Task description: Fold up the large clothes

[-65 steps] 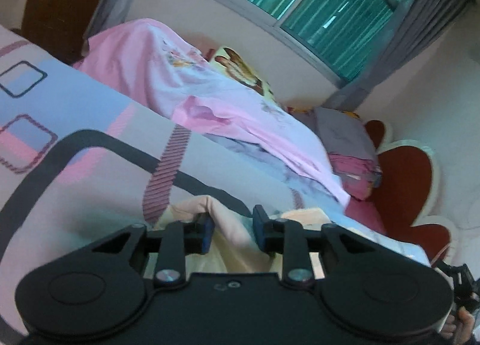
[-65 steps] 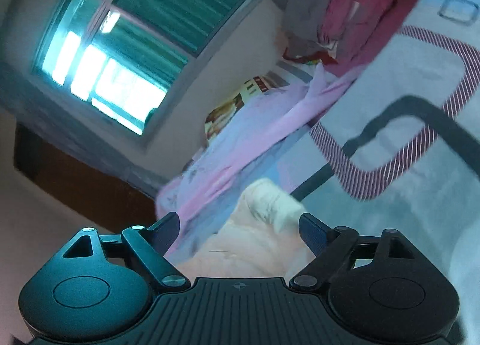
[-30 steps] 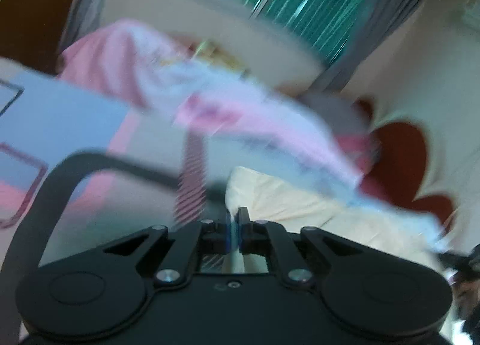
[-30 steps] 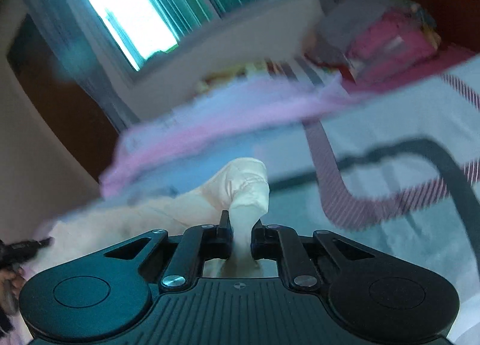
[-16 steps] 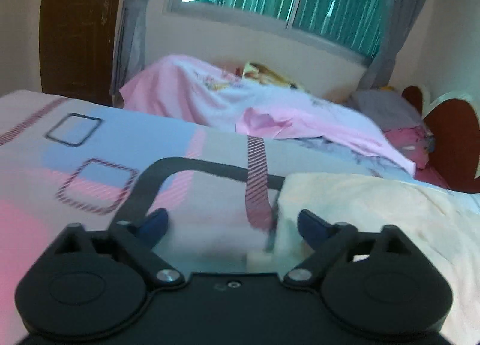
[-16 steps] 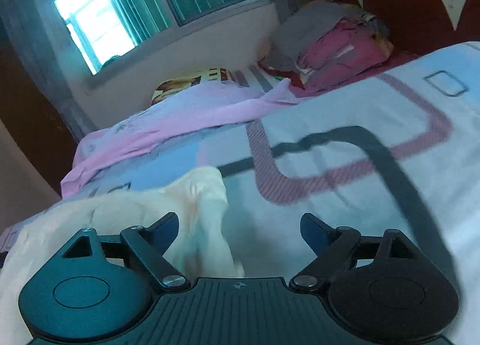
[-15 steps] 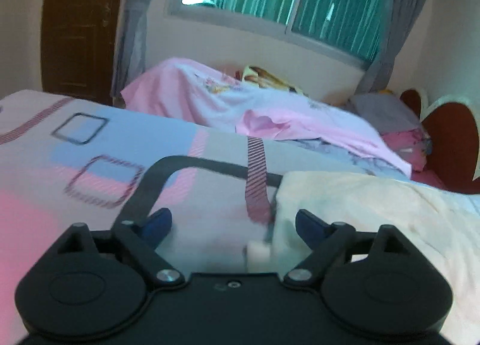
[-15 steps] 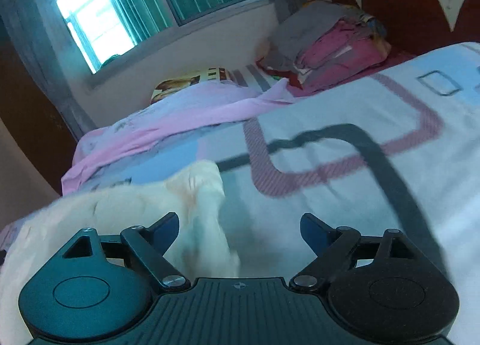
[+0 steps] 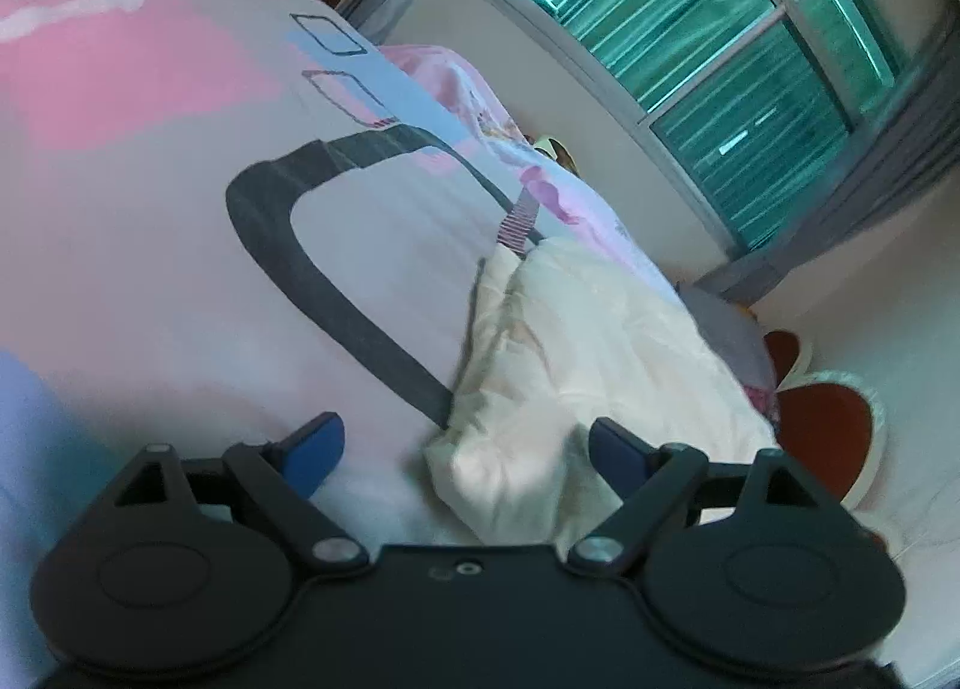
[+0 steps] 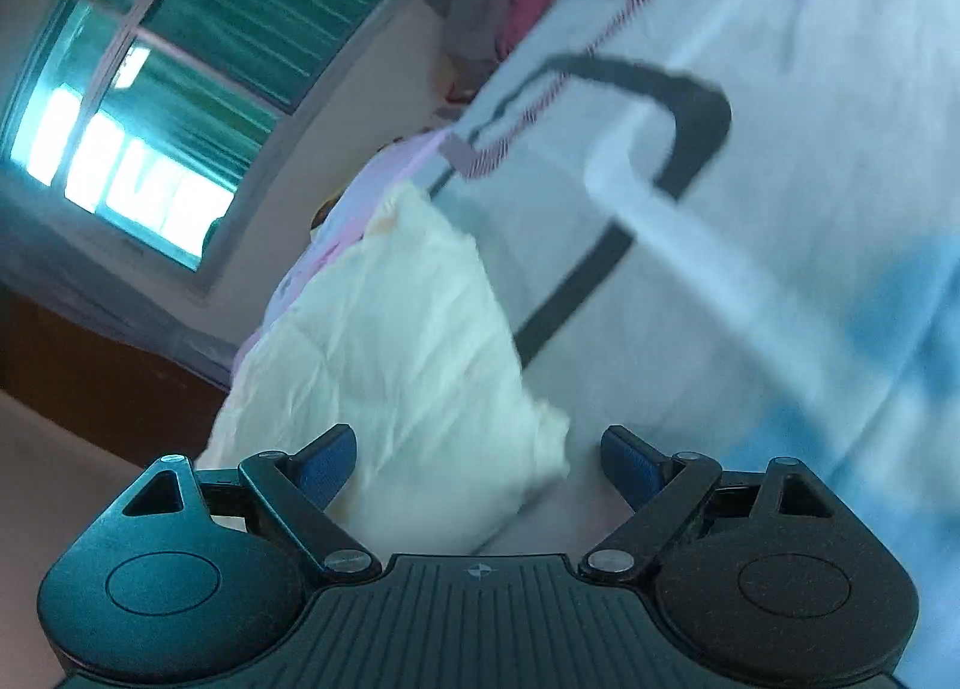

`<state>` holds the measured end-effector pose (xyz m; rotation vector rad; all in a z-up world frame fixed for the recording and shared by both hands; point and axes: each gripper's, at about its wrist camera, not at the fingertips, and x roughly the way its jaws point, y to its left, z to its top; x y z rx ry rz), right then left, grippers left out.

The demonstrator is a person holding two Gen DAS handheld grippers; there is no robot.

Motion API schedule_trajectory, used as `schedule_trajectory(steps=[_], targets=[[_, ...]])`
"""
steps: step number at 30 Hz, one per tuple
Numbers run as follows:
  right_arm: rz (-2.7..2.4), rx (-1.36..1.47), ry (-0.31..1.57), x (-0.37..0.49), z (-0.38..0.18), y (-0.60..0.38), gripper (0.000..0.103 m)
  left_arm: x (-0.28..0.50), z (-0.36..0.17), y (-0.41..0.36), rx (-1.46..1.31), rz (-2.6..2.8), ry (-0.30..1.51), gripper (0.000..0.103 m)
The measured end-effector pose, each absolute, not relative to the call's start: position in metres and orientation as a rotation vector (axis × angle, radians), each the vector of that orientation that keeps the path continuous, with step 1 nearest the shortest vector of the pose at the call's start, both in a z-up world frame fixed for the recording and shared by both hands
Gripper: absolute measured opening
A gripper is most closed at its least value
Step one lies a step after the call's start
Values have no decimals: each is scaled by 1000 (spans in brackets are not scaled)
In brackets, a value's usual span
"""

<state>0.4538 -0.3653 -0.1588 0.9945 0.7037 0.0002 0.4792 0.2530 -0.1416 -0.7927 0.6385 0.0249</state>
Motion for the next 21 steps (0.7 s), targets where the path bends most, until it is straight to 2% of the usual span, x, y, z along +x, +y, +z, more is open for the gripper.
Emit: schedule_trajectory(steps=[1, 3, 7, 8, 9, 10, 12, 13, 14, 15, 17, 21], targets=[[6, 1018, 707, 456, -161, -364, 88, 481, -143, 253, -826, 11, 641, 86], [22, 1032, 712, 462, -164, -363, 88, 491, -147, 251, -888, -37, 652, 75], [17, 1043, 702, 476, -165, -361, 87, 510, -160, 243, -932, -32, 665, 65], [14, 1042, 699, 478, -166, -361, 83, 513, -164, 244, -960, -28, 661, 61], [2, 1030, 704, 482, -166, -360, 78, 516, -166, 244, -978, -25, 659, 49], [-4, 1019, 712, 484, -165, -360, 71, 520, -168, 244, -991, -28, 663, 43], [-4, 1006, 723, 488, -165, -358, 64, 522, -167, 243, -968, -24, 664, 31], [-2, 995, 727, 485, -163, -357, 57, 522, -164, 240, -935, -26, 667, 28], [6, 974, 724, 486, -160, -356, 44, 522, -159, 237, -904, -29, 667, 23], [13, 954, 718, 486, -157, -354, 39, 519, -154, 236, -883, -33, 663, 19], [12, 908, 710, 486, -148, -349, 29, 516, -145, 234, -855, -38, 655, 17], [6, 866, 690, 480, -131, -342, 24, 508, -130, 233, -850, -58, 631, 15]])
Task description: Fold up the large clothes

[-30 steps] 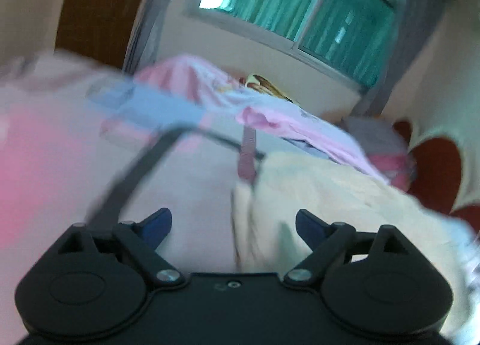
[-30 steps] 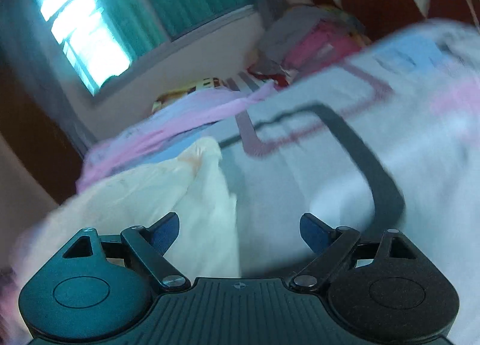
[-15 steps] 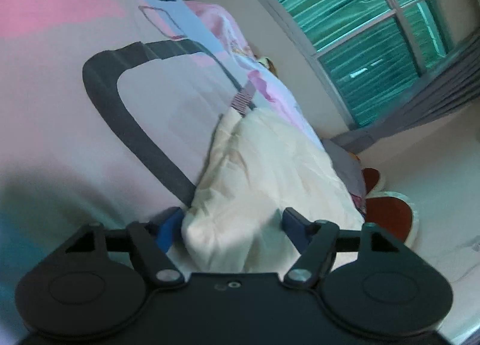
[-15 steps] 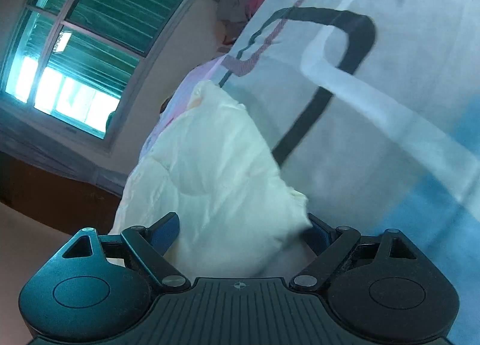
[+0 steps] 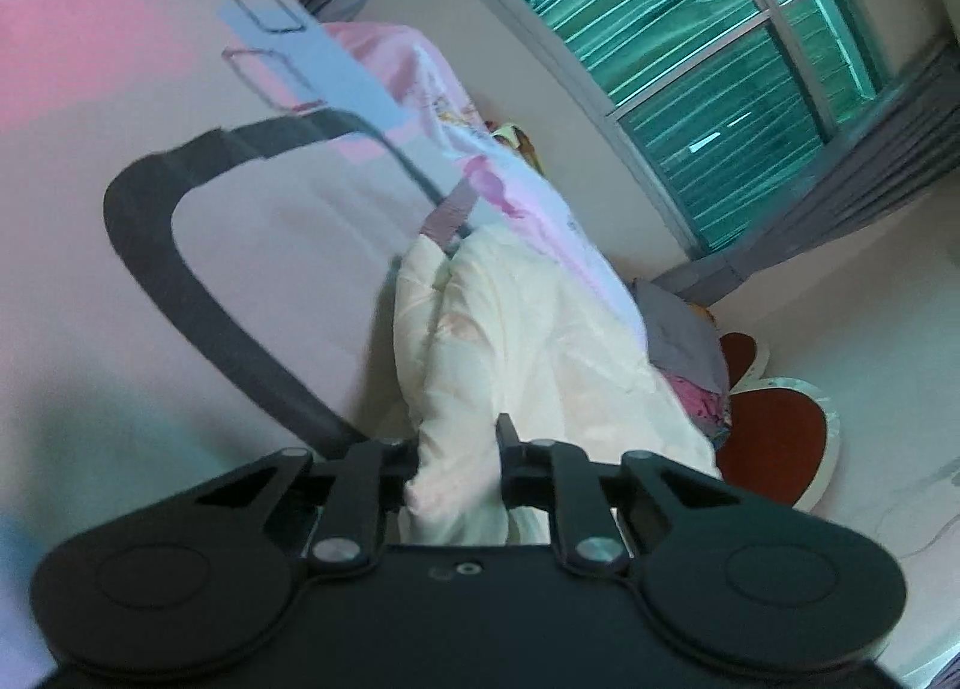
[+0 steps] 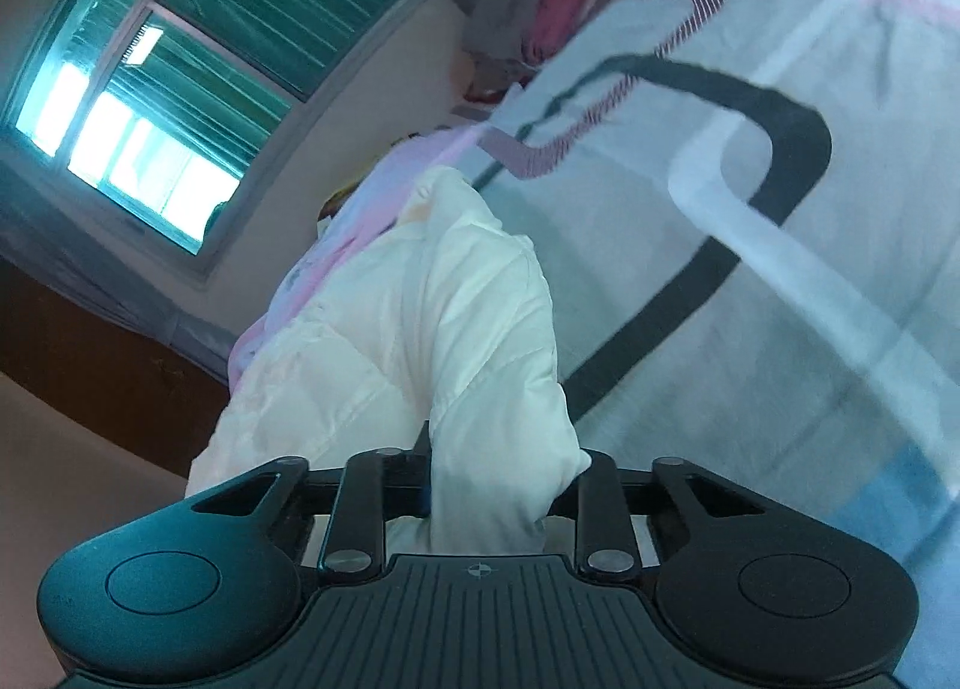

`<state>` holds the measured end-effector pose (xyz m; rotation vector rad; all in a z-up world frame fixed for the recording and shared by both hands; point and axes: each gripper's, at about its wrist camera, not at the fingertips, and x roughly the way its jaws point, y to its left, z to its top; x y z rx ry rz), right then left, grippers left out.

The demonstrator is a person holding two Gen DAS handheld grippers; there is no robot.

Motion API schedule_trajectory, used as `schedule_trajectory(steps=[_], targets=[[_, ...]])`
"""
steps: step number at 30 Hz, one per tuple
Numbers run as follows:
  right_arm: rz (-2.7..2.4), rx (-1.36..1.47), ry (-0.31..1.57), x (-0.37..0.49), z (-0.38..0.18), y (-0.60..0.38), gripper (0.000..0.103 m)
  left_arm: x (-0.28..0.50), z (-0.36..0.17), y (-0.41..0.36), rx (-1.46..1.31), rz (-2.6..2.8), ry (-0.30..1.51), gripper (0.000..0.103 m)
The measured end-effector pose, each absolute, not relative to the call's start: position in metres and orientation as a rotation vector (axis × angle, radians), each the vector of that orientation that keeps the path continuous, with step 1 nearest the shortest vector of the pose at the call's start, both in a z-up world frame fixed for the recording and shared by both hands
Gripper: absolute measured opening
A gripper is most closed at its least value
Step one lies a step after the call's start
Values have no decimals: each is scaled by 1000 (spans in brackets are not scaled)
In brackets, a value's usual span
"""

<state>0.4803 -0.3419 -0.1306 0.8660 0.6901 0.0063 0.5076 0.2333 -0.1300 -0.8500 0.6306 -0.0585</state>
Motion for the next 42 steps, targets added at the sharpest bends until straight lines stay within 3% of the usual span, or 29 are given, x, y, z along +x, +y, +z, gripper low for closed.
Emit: schedule_trajectory(steps=[17, 38, 41, 42], targets=[[-36, 797, 698, 355, -89, -354, 22, 405, -108, 206, -824, -141, 648, 15], [21, 815, 757, 215, -103, -388, 22, 253, -115, 174, -830, -38, 653, 15], [15, 812, 777, 212, -113, -389, 23, 251, -125, 174, -828, -26, 670, 18], [8, 818, 790, 214, -118, -390, 23, 250, -129, 175, -842, -21, 673, 25]])
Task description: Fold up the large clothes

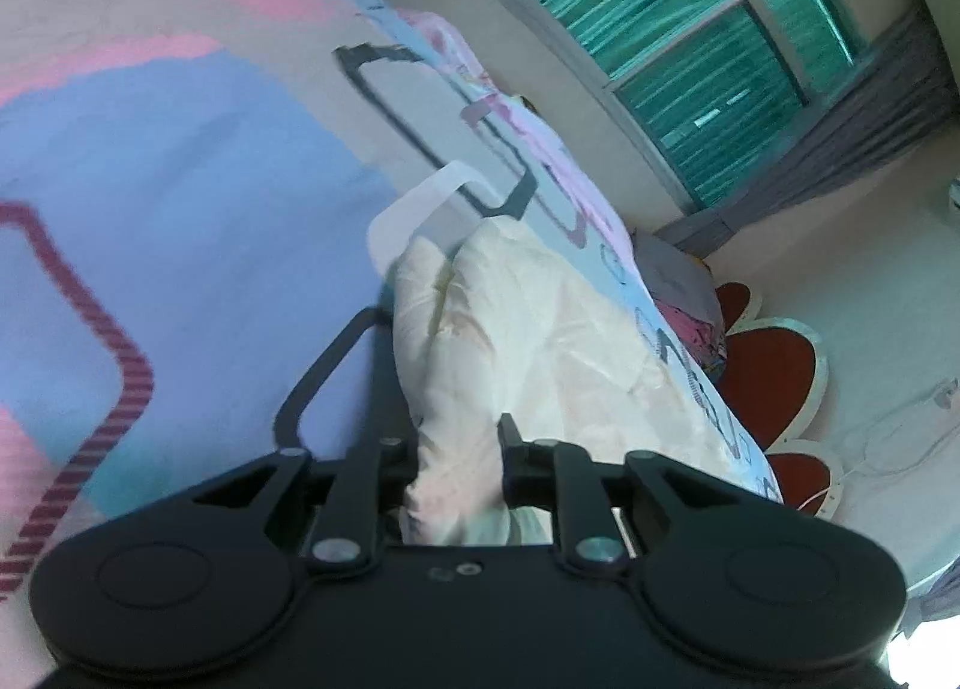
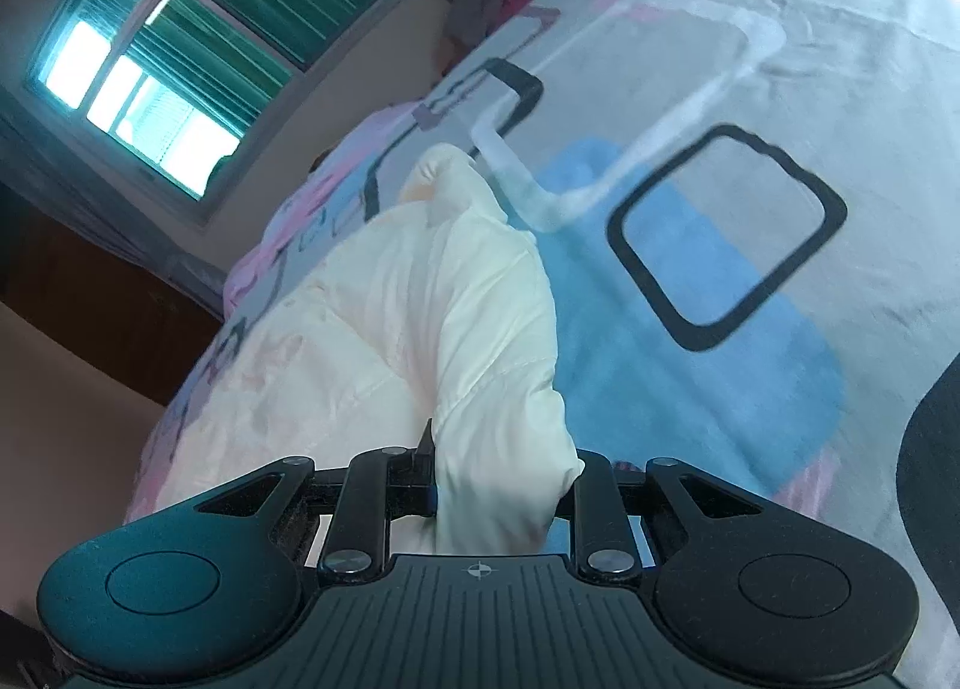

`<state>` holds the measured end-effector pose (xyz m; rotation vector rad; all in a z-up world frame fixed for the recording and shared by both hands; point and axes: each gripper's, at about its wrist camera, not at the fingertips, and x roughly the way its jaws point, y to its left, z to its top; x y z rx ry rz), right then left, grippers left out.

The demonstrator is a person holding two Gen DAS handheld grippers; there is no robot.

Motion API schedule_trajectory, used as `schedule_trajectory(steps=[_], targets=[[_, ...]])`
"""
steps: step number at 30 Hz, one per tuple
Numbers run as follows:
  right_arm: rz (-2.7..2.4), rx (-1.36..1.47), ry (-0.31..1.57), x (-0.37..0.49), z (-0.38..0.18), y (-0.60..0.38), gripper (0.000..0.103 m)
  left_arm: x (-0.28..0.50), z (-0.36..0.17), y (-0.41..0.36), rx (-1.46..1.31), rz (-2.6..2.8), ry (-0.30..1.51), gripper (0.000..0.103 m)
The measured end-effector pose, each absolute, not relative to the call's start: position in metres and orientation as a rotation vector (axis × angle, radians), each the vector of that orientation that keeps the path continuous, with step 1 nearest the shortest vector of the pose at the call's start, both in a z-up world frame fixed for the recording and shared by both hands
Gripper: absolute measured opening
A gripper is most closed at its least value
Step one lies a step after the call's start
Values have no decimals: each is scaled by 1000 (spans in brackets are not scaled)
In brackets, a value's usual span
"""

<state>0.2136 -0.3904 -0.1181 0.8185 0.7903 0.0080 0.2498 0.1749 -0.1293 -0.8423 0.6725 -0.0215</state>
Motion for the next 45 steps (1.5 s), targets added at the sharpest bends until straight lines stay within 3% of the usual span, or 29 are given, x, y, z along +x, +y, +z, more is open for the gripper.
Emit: schedule_trajectory(steps=[2, 3, 4, 5, 7, 9, 10, 11, 14, 15, 22, 25, 33, 37, 39, 41, 45], targets=[[-6, 836, 812, 215, -127, -394, 42, 248, -138, 178, -858, 12, 686, 40], [-26, 830, 821, 215, -130, -396, 51, 247, -141, 179, -858, 33, 690, 60], [-55, 803, 827, 214, -130, -398, 71, 242, -142, 182, -848, 90, 695, 74], [-82, 765, 816, 210, -127, -401, 76, 237, -140, 185, -843, 130, 680, 83], [-105, 708, 787, 201, -118, -407, 76, 225, -135, 193, -845, 163, 651, 83], [-156, 624, 722, 189, -101, -411, 76, 216, -125, 196, -802, 203, 643, 72], [-180, 590, 678, 184, -92, -411, 71, 213, -115, 194, -757, 196, 626, 68], [-197, 566, 635, 180, -82, -411, 54, 212, -106, 189, -712, 190, 612, 65], [-143, 520, 598, 191, -63, -395, 33, 224, -79, 150, -556, 79, 569, 61], [-86, 479, 611, 203, -59, -380, 31, 234, -72, 133, -496, 31, 571, 58], [116, 287, 654, 271, -59, -278, 30, 324, -70, 9, -242, -228, 624, 55], [101, 184, 742, 294, -83, -251, 30, 355, -96, -17, -188, -240, 752, 55], [112, 57, 794, 302, -122, -243, 30, 373, -127, -21, -93, -232, 839, 57], [119, 66, 795, 304, -99, -247, 31, 376, -110, -10, -140, -281, 852, 57], [141, 125, 694, 307, -76, -252, 31, 375, -90, -2, -170, -297, 765, 64], [177, 187, 709, 334, -70, -247, 31, 388, -74, -9, -115, -307, 698, 66], [231, 175, 760, 387, -75, -214, 31, 433, -77, -38, -39, -350, 743, 66]])
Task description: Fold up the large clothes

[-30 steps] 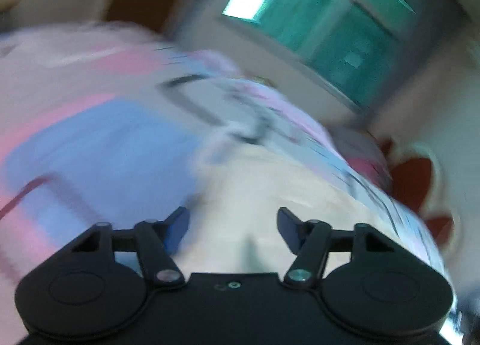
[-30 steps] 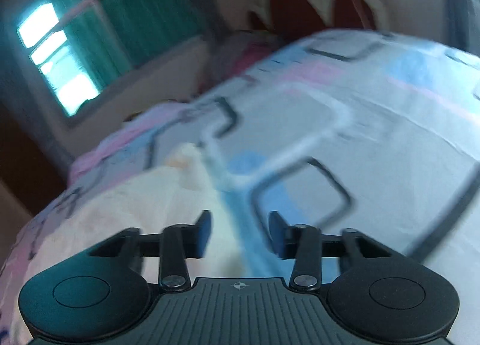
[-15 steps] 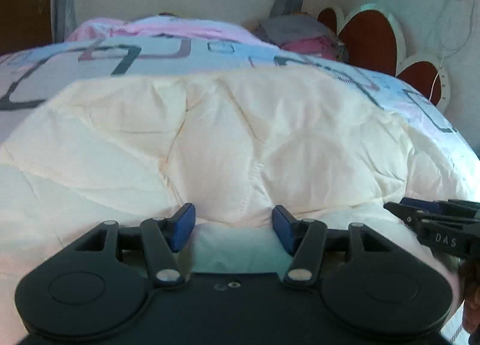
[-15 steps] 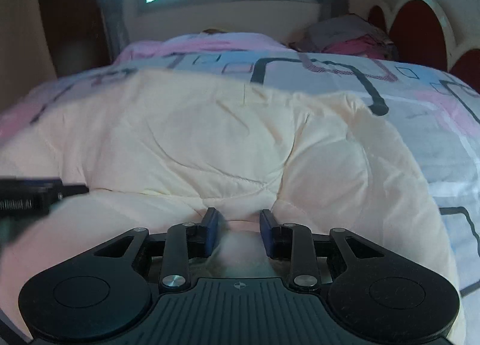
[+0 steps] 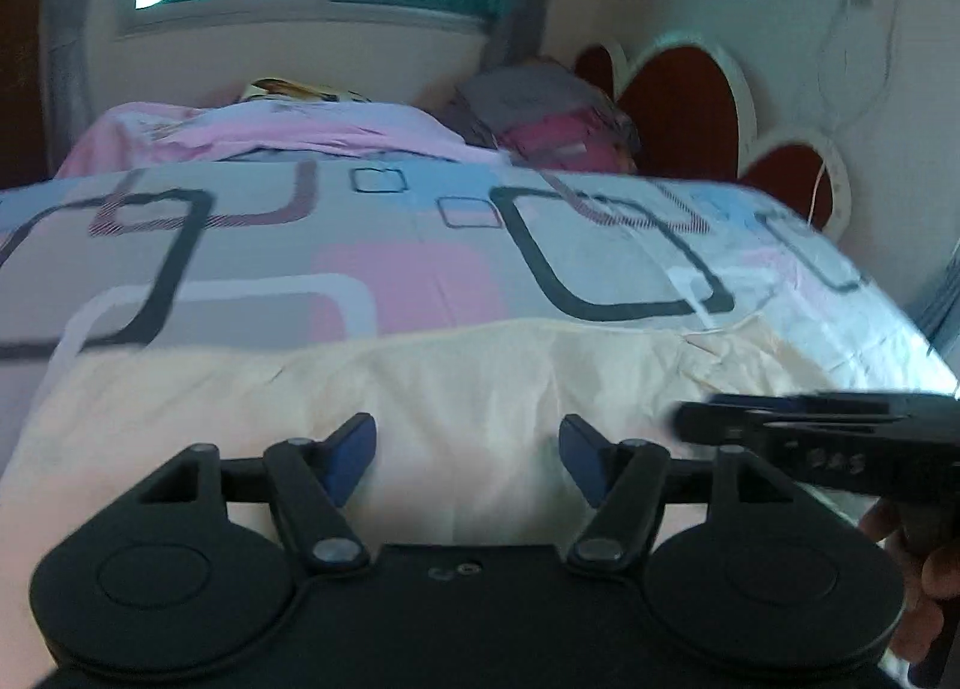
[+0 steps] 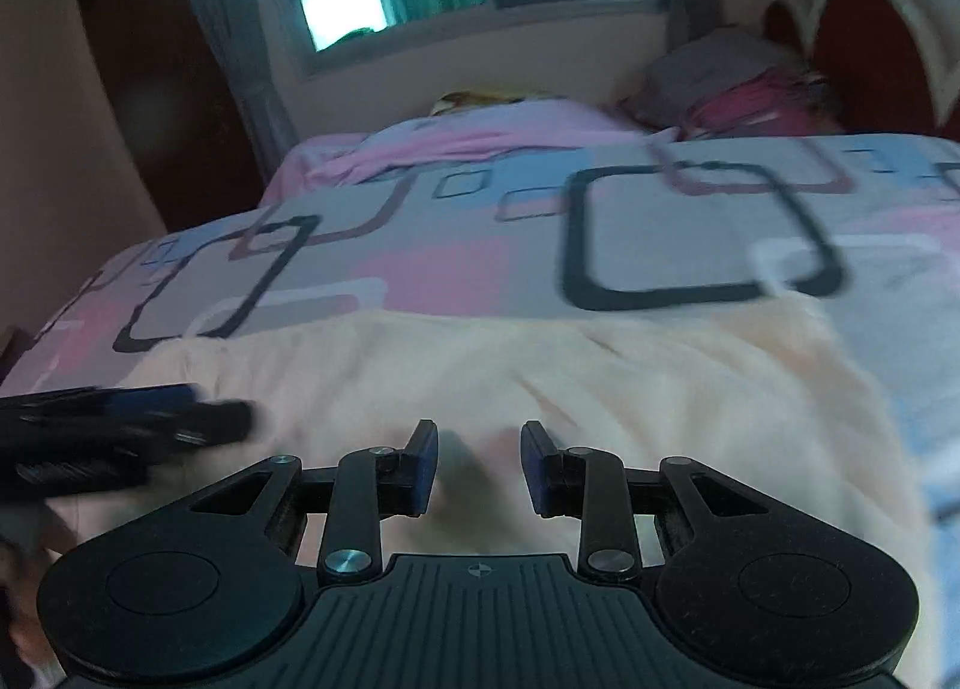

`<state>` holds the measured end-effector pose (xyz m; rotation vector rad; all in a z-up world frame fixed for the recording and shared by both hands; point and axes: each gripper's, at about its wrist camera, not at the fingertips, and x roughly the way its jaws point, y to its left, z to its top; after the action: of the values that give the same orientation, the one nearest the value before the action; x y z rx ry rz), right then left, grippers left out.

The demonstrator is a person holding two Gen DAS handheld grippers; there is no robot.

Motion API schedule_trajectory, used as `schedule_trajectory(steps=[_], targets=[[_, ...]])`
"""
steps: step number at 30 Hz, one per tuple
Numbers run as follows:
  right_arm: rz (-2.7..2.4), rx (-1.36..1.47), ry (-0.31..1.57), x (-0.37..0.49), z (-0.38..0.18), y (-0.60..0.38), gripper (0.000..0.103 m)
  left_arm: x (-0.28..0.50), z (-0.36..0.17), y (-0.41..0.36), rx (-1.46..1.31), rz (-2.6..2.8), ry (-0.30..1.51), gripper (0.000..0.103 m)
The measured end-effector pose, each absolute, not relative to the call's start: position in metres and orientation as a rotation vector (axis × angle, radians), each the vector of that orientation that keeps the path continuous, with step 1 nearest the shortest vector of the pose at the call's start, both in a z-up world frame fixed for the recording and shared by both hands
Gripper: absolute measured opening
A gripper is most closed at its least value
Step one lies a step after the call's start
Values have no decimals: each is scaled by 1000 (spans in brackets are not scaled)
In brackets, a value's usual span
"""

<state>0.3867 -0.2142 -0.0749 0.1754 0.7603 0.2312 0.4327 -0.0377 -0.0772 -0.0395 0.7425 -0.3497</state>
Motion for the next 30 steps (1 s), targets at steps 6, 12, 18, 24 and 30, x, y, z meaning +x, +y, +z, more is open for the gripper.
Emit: schedule_trajectory(steps=[6, 12, 18, 24, 30], targets=[[121, 64, 790, 412, -100, -232, 30, 458, -107, -12, 48, -256, 768, 67], [24, 190, 836, 409, -128, -302, 0, 453, -116, 9, 73, -255, 733, 58], [47, 127, 729, 368, -76, -272, 64, 414, -82, -3, 23, -227, 663, 87], [249, 49, 738, 290, -66, -219, 36, 337, -73, -34, -63, -320, 705, 60], [240, -86, 839, 294, -120, -196, 35, 332, -117, -63, 66, -259, 787, 63]])
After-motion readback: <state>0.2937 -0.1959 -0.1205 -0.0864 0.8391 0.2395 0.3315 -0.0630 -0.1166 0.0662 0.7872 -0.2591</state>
